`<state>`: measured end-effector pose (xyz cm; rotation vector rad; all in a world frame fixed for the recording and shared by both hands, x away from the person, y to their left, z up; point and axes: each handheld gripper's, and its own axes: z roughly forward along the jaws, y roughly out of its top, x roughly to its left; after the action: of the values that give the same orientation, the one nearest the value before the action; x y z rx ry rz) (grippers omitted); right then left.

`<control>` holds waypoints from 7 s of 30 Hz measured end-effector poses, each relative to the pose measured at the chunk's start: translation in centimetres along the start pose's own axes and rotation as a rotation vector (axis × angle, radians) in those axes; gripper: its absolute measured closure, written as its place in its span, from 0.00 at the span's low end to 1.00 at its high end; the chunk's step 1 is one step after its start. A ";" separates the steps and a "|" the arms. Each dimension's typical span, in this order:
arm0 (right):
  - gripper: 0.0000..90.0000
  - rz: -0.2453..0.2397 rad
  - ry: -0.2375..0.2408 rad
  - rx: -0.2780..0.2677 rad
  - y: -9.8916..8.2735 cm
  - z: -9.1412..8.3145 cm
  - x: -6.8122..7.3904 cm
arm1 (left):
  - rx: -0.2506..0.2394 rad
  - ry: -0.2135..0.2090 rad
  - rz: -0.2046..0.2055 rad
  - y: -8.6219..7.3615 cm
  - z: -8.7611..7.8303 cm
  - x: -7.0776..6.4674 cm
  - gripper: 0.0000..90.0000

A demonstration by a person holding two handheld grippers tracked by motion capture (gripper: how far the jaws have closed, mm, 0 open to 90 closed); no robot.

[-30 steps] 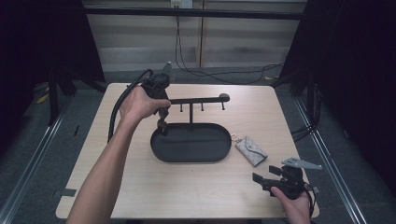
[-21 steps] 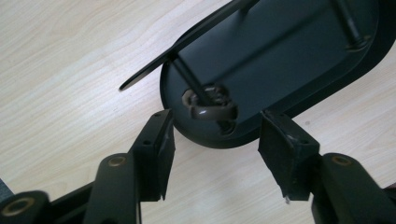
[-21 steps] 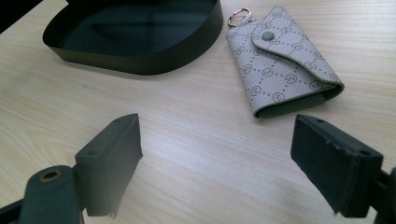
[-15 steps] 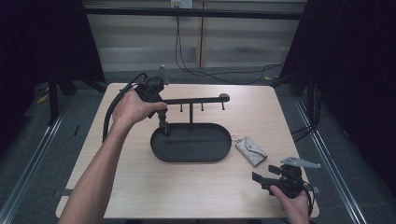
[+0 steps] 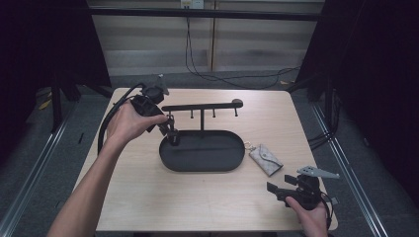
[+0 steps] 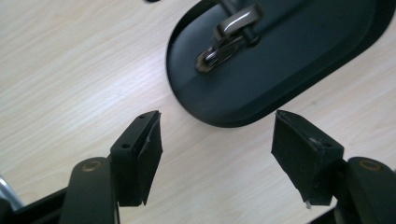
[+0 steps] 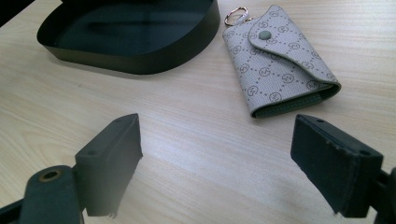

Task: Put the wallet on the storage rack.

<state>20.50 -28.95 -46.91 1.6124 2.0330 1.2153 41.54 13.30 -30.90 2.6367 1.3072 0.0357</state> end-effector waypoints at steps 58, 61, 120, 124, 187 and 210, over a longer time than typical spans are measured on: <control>0.22 -0.033 0.018 0.043 1.2 1.0 0.7 | -0.586 -0.180 0.080 -16.4 7.7 0.3 0.26; 0.21 -0.056 0.008 0.048 1.5 0.8 0.9 | -0.613 -0.200 0.062 -17.4 8.2 0.3 0.25; 0.21 -0.119 -0.061 0.534 13.0 7.5 -1.6 | -0.645 -0.240 -0.008 -24.5 11.3 -0.4 0.24; 0.25 -0.133 -0.070 0.576 13.4 8.1 -1.5 | -0.645 -0.237 -0.001 -24.5 11.3 -0.4 0.24; 0.36 -0.160 -0.182 0.789 12.9 13.9 -1.8 | -0.591 -0.261 0.023 -24.1 11.7 -0.6 0.23; 0.36 -0.098 -0.200 0.742 14.8 11.1 -1.9 | -0.587 -0.264 0.022 -24.0 11.8 -0.6 0.23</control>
<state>38.36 -25.39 -43.15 1.7851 2.5400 0.2291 23.60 25.06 -46.95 2.0755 0.9908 0.0617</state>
